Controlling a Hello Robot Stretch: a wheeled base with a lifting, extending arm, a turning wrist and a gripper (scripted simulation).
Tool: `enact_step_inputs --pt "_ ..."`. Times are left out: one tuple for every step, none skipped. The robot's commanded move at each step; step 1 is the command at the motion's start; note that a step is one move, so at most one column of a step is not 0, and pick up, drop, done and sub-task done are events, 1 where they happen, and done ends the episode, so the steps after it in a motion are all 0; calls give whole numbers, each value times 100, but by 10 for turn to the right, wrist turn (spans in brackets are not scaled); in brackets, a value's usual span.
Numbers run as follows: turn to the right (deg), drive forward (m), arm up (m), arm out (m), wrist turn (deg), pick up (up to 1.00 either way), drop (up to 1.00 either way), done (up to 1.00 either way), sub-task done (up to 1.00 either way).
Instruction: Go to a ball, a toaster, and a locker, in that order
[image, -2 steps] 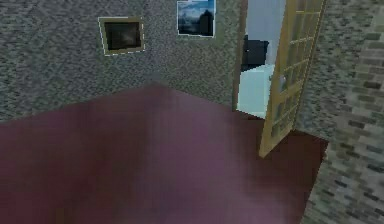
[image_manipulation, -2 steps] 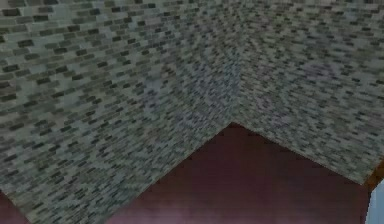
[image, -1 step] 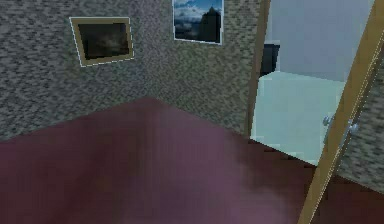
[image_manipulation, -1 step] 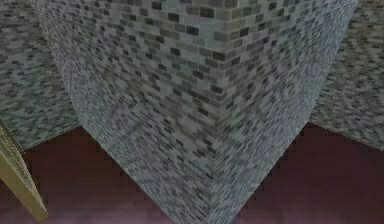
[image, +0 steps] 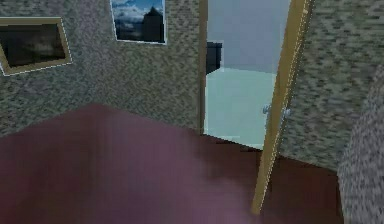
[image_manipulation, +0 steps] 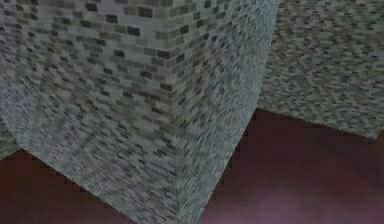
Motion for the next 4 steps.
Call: enact_step_inputs --pt "0 95 0 0 0 0 0 0 0" --pt "150 0 0 0 0 0 0 0 0" --pt "0 30 0 0 0 0 0 0 0" --pt "120 0 0 0 0 0 0 0 0"
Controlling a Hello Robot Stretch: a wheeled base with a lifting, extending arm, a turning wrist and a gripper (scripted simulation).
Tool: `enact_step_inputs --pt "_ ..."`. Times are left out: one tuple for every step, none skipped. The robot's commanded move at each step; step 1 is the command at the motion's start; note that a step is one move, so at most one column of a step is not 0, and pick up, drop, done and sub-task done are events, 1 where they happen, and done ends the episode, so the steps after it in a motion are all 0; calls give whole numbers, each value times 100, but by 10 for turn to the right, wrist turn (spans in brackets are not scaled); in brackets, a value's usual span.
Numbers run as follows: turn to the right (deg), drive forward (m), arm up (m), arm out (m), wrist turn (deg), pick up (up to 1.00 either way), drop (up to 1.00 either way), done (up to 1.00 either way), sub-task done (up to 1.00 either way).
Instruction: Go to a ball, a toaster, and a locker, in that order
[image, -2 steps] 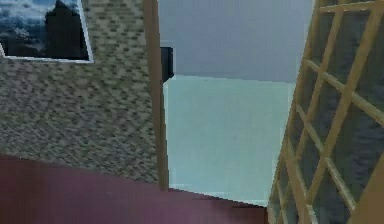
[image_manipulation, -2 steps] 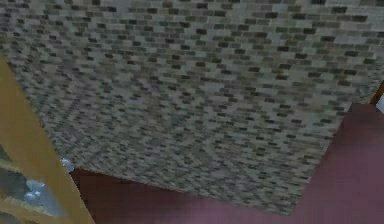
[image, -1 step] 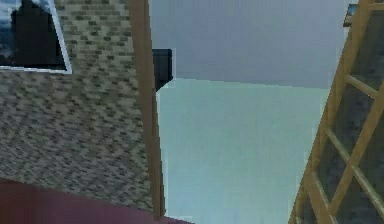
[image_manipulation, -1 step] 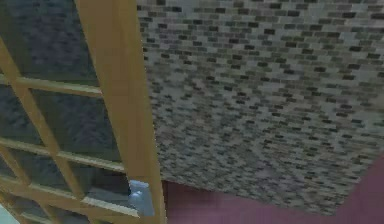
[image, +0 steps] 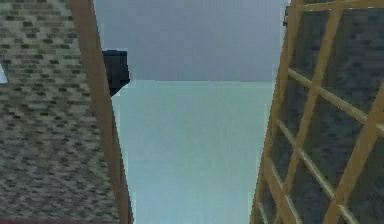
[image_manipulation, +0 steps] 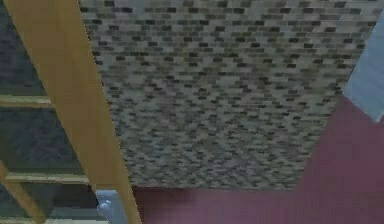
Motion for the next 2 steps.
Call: enact_step_inputs --pt "0 100 0 0 0 0 0 0 0" --pt "120 0 0 0 0 0 0 0 0"
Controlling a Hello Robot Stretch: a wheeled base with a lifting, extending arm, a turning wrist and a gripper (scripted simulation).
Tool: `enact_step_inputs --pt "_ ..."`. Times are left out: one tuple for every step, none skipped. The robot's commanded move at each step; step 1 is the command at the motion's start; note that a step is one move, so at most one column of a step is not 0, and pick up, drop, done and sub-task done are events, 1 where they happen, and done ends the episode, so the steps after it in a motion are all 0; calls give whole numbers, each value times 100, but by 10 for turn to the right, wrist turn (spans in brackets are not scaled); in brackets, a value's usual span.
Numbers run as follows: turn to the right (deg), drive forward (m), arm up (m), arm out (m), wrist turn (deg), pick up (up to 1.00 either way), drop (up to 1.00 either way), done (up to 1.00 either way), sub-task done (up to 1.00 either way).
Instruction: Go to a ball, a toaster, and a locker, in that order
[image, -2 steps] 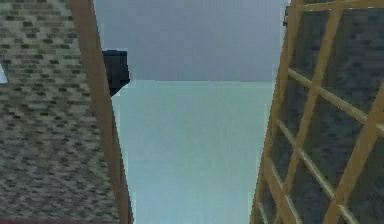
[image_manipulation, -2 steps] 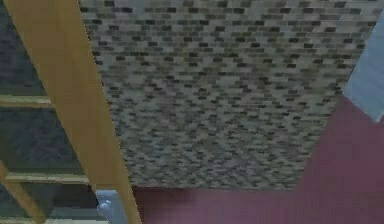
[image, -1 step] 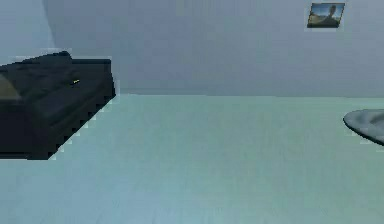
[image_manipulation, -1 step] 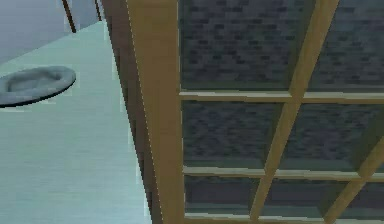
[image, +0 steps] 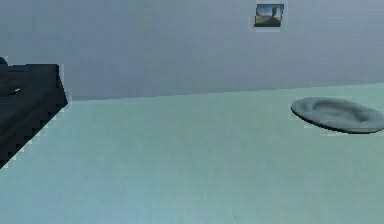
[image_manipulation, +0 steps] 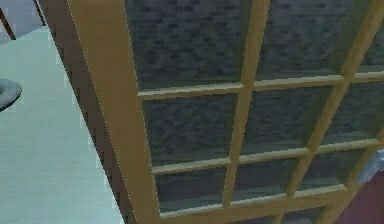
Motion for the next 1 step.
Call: enact_step_inputs --pt "0 20 0 0 0 0 0 0 0"
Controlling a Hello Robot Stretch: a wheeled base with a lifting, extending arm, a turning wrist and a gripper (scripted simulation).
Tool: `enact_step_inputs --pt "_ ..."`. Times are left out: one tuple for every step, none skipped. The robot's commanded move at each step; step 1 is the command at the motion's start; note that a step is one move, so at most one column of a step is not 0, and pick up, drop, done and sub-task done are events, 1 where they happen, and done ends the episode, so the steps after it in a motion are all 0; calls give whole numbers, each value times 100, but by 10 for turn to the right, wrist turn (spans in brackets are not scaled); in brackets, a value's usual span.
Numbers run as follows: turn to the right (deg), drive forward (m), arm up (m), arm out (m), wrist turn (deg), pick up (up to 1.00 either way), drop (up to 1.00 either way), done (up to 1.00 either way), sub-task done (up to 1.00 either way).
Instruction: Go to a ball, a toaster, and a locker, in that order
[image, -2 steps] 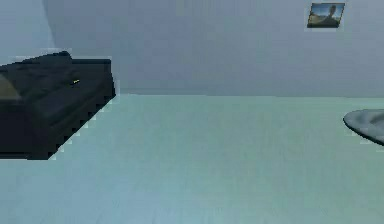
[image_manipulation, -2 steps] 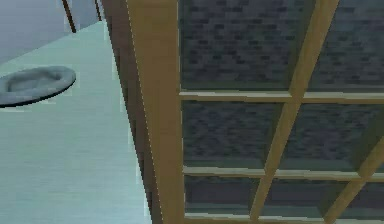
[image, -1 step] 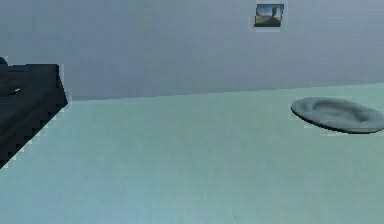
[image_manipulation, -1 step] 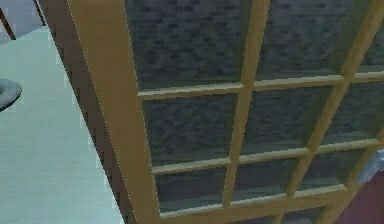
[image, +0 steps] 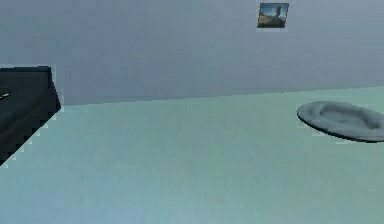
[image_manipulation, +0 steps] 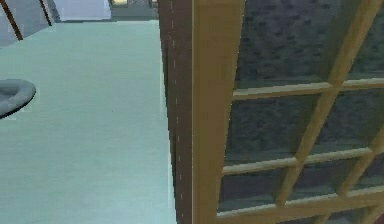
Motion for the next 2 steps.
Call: enact_step_inputs --pt "90 0 0 0 0 0 0 0 0" --pt "0 50 0 0 0 0 0 0 0"
